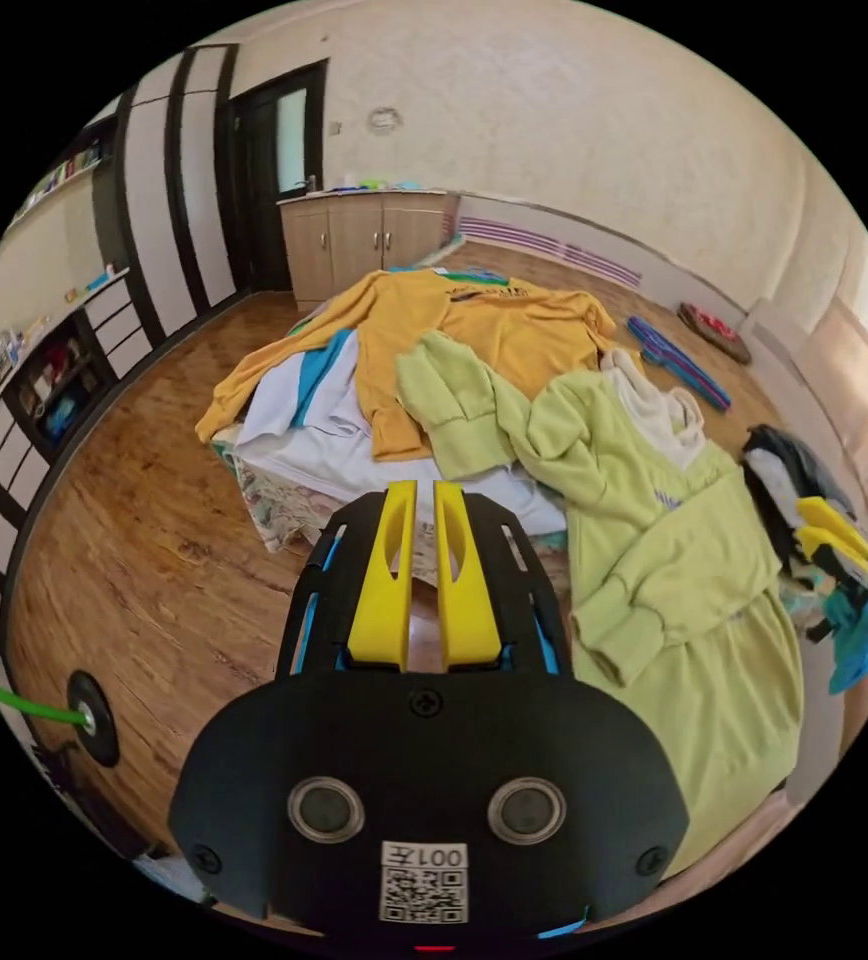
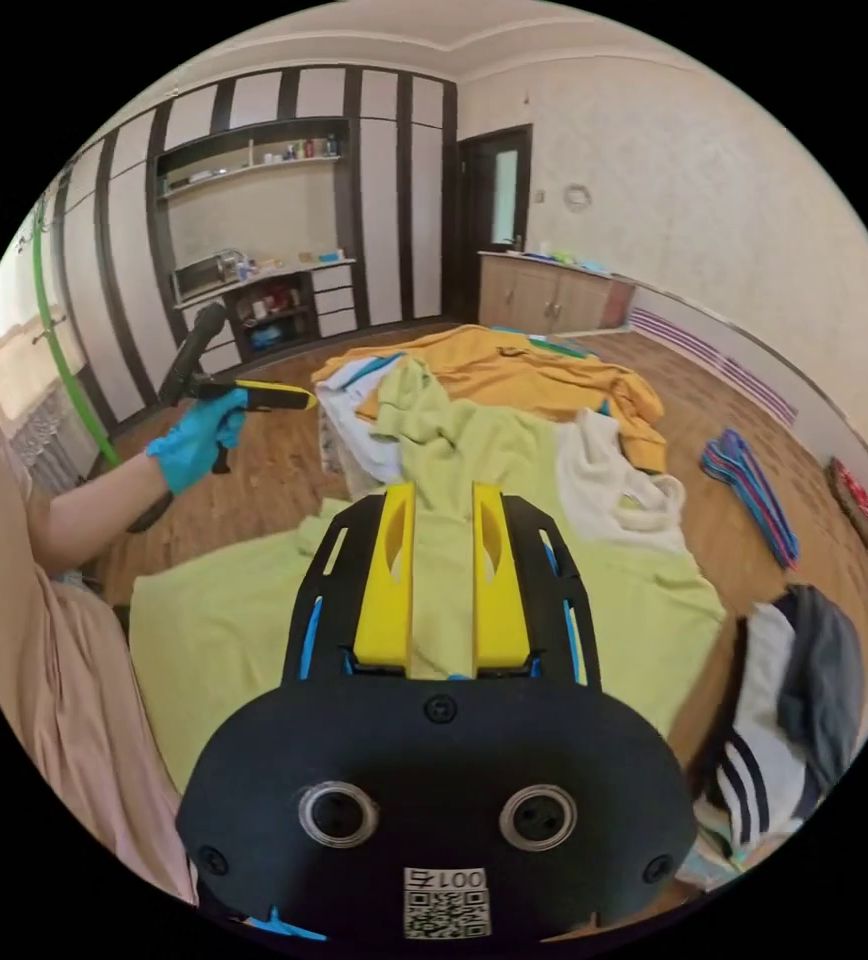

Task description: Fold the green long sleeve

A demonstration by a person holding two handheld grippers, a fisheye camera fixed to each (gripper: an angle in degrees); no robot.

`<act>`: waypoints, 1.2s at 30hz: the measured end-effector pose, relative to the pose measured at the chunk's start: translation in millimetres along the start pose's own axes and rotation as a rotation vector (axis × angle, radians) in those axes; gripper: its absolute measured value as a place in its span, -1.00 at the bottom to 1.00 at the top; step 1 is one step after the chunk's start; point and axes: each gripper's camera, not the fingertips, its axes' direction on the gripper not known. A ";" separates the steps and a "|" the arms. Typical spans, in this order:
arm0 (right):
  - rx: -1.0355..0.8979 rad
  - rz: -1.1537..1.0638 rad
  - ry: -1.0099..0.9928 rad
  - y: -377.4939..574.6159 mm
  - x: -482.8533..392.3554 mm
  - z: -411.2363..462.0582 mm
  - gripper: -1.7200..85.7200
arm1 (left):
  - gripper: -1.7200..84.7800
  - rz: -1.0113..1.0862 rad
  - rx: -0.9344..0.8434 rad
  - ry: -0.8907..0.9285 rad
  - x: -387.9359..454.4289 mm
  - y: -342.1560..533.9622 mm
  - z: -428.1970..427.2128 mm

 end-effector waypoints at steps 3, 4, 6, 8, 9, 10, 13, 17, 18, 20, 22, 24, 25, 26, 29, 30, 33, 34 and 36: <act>0.006 -0.023 -0.077 -42.4 -3.2 49.5 -0.75 | -0.96 -0.028 0.009 -0.012 -2.9 3.8 -5.8; 0.004 -0.042 -0.076 -58.4 -4.4 69.8 -0.74 | -0.96 -0.038 0.014 -0.016 -4.4 5.8 -7.8; -0.005 -0.063 -0.090 -81.2 -4.6 101.8 -0.72 | -0.96 -0.059 0.021 -0.018 -7.1 9.3 -9.7; -0.048 -0.110 -0.107 -103.2 -7.9 134.3 -0.70 | -0.96 -0.089 -0.007 -0.022 -10.3 11.3 -7.5; -0.078 -0.136 -0.100 -116.9 -11.3 155.1 -0.69 | -0.97 -0.108 -0.025 -0.035 -11.8 13.0 -4.9; -0.098 -0.166 -0.091 -129.6 -15.1 174.4 -0.68 | -0.97 -0.124 -0.034 -0.057 -12.9 15.1 -2.4; -0.144 -0.210 -0.079 -159.8 -21.8 219.8 -0.65 | -0.97 -0.146 -0.060 -0.092 -15.1 18.4 4.7; -0.230 -0.244 -0.078 -193.9 -25.2 271.7 -0.59 | -0.98 -0.151 -0.095 -0.074 -18.0 17.7 15.7; -0.233 -0.242 -0.074 -203.6 -24.6 286.0 -0.57 | -0.98 -0.139 -0.101 -0.062 -17.9 16.4 18.8; -0.231 -0.212 -0.074 -216.6 -20.9 305.2 -0.55 | -0.98 -0.100 -0.110 -0.039 -16.1 14.1 22.4; -0.255 -0.156 -0.097 -230.5 -14.5 329.5 -0.54 | -0.98 -0.090 -0.107 0.002 -17.7 10.9 24.3; -0.279 -0.135 -0.093 -237.4 -11.5 345.7 -0.56 | -0.98 -0.085 -0.102 0.021 -19.1 7.5 24.4; -0.301 -0.127 -0.086 -240.8 -10.3 354.7 -0.59 | -0.98 -0.075 -0.101 0.010 -18.7 4.6 24.4; -0.318 -0.122 -0.081 -242.4 -9.8 358.6 -0.62 | -0.98 -0.070 -0.101 0.000 -18.3 3.1 24.6; -0.338 -0.088 -0.028 -251.2 -7.1 360.0 -0.78 | -0.98 -0.049 -0.102 -0.029 -15.5 -4.4 27.5; -0.305 -0.069 -0.041 -253.4 -4.9 354.0 -0.84 | -0.98 -0.054 -0.107 -0.015 -15.7 -7.4 28.9; -0.242 -0.050 -0.120 -256.1 -0.7 335.9 -0.88 | -0.98 -0.058 -0.096 0.032 -14.6 -14.5 30.0; -0.221 -0.068 -0.121 -255.9 -1.4 327.3 -0.89 | -0.98 -0.049 -0.092 0.033 -12.5 -17.9 30.5; -0.194 -0.109 -0.118 -254.6 -3.4 313.0 -0.90 | -0.98 -0.036 -0.087 0.026 -8.8 -22.9 31.1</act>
